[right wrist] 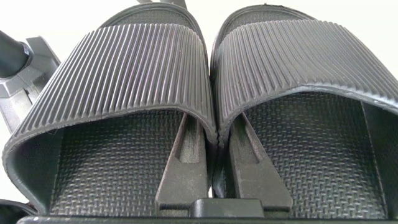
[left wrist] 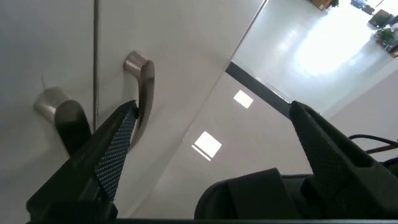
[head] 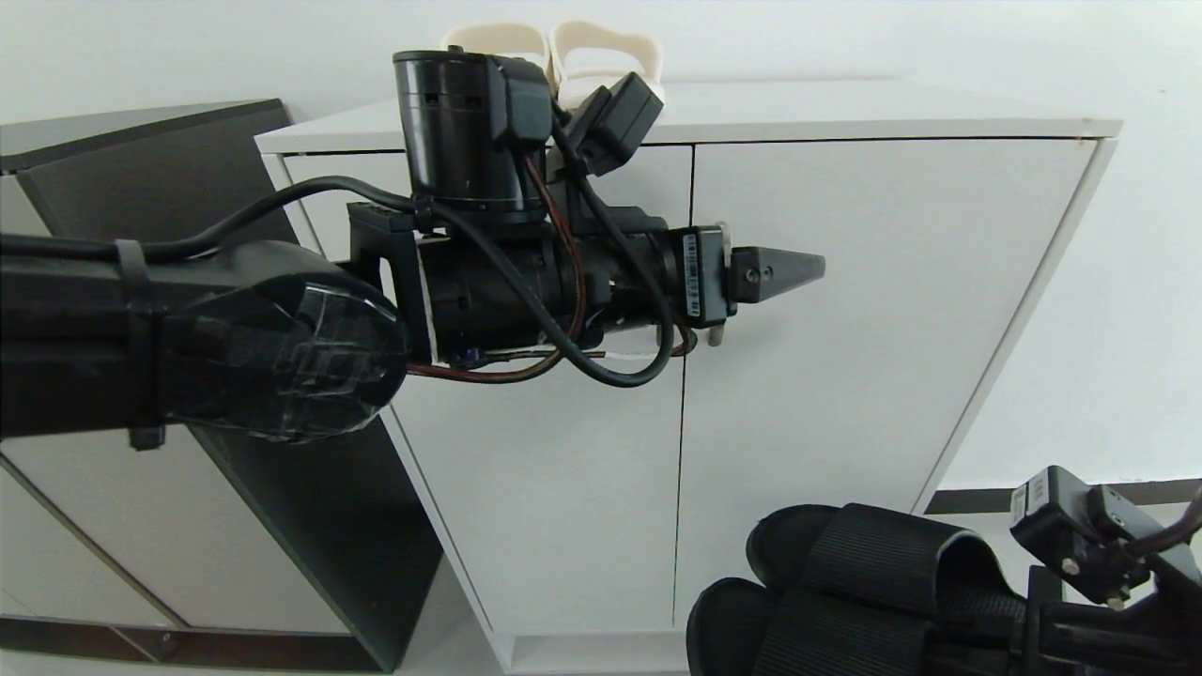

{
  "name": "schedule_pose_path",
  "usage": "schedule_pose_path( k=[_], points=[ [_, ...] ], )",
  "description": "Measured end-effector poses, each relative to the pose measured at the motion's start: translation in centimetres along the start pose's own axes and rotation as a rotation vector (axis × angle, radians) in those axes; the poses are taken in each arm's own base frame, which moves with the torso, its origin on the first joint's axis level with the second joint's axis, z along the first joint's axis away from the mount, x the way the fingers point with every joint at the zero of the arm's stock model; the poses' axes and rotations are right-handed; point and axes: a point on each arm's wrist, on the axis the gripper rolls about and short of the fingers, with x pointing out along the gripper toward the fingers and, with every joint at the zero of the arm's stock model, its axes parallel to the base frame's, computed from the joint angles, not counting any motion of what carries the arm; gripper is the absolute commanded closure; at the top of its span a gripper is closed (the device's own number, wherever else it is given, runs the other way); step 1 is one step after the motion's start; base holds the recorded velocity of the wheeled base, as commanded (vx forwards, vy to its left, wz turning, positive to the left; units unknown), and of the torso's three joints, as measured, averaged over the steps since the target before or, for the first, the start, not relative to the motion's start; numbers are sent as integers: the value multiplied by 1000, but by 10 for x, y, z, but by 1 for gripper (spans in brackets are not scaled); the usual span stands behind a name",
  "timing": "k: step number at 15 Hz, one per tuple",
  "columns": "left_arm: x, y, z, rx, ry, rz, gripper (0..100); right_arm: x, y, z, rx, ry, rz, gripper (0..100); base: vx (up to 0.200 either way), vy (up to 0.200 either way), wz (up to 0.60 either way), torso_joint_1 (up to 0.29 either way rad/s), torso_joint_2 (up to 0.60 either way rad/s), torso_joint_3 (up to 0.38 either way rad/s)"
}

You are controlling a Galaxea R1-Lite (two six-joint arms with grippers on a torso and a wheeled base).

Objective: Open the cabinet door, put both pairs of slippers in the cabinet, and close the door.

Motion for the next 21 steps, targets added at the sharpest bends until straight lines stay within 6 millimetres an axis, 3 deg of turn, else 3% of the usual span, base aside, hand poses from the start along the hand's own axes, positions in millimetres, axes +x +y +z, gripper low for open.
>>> schedule_pose_path(
  k=[3,4,9,13,21],
  points=[
    [8,4,-4,-1,5,11,0,0,0,0,0,-1,0,100,0,0,0,0,0,0],
    [10,4,-5,-2,8,13,100,0,0,0,0,0,0,100,0,0,0,0,0,0],
    [4,-2,-13,-10,42,-3,100,-3,2,-10,-41,27,89,100,0,0,0,0,0,0],
    [-17,-24,-21,-13,71,-49,100,-12,4,-16,-76,18,162,100,0,0,0,0,0,0],
    [-56,-26,-22,4,-17,-45,100,-14,4,-17,-79,10,161,100,0,0,0,0,0,0]
  ],
)
